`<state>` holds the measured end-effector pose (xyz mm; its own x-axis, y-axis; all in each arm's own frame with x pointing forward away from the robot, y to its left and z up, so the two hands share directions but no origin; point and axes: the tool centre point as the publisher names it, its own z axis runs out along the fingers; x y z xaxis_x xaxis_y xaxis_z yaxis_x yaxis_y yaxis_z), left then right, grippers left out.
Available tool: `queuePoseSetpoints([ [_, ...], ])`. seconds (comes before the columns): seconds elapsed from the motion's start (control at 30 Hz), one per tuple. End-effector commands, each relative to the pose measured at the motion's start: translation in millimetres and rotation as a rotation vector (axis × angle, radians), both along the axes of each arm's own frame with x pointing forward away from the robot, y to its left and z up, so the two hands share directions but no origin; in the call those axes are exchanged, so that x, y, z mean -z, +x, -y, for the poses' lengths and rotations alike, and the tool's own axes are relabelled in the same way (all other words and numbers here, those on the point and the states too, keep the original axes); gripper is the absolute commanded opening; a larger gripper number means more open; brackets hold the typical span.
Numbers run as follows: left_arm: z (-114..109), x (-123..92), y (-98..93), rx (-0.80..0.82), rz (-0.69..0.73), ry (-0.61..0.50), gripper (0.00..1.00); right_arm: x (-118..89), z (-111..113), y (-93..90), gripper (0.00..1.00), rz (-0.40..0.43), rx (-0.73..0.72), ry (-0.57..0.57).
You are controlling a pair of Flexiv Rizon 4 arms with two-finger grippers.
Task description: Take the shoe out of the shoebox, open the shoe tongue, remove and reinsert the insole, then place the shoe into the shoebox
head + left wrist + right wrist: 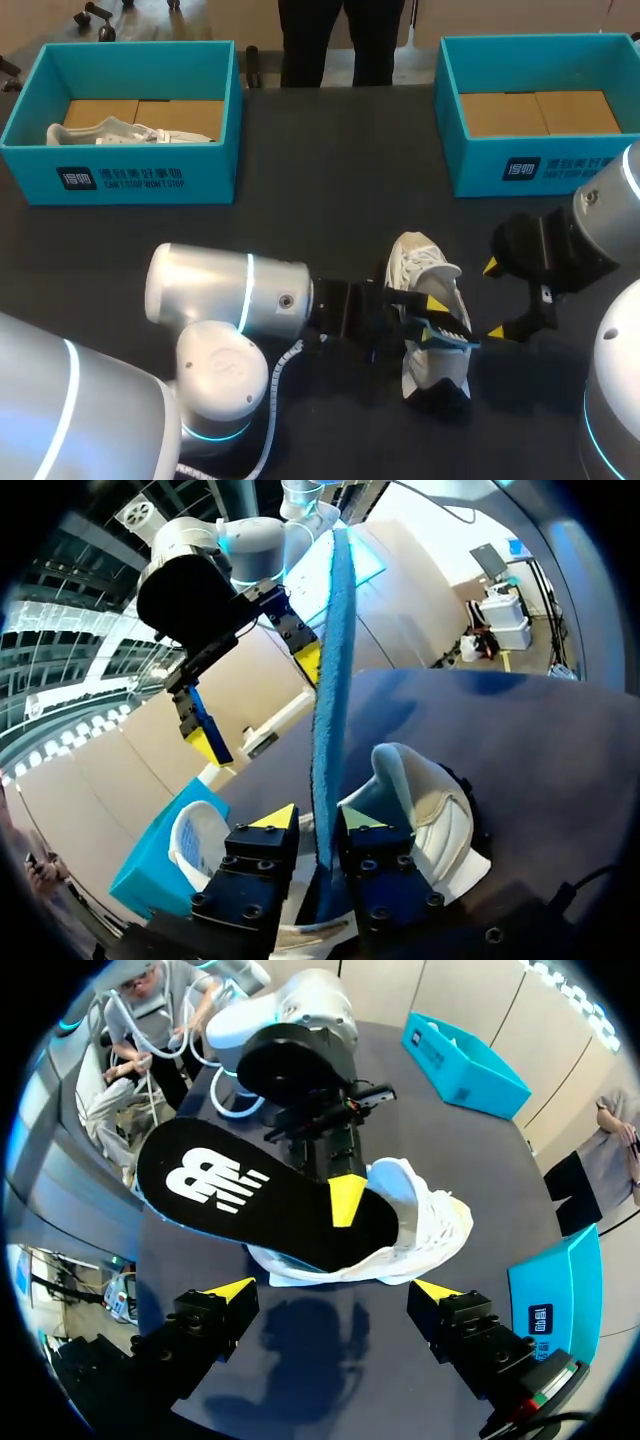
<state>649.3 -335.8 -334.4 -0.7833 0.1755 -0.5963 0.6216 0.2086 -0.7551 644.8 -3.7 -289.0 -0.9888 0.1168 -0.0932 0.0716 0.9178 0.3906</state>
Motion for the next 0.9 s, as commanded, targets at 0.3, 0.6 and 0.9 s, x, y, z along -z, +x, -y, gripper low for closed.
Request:
queuePoseSetpoints([
  [0.3,-7.5,4.1,-9.8,0.047,0.033,0.002,0.0,0.4,0.8,-1.5,1.0,0.003,0.0,0.002],
  [0.6,0.9,21.7,8.4,0.022,0.131,-0.007,0.0,0.4,0.8,-1.5,1.0,0.003,0.0,0.002],
  [0.9,-4.7,8.9,7.7,-0.007,0.101,-0.013,0.45,0.4,0.8,-1.5,1.0,0.003,0.0,0.002],
])
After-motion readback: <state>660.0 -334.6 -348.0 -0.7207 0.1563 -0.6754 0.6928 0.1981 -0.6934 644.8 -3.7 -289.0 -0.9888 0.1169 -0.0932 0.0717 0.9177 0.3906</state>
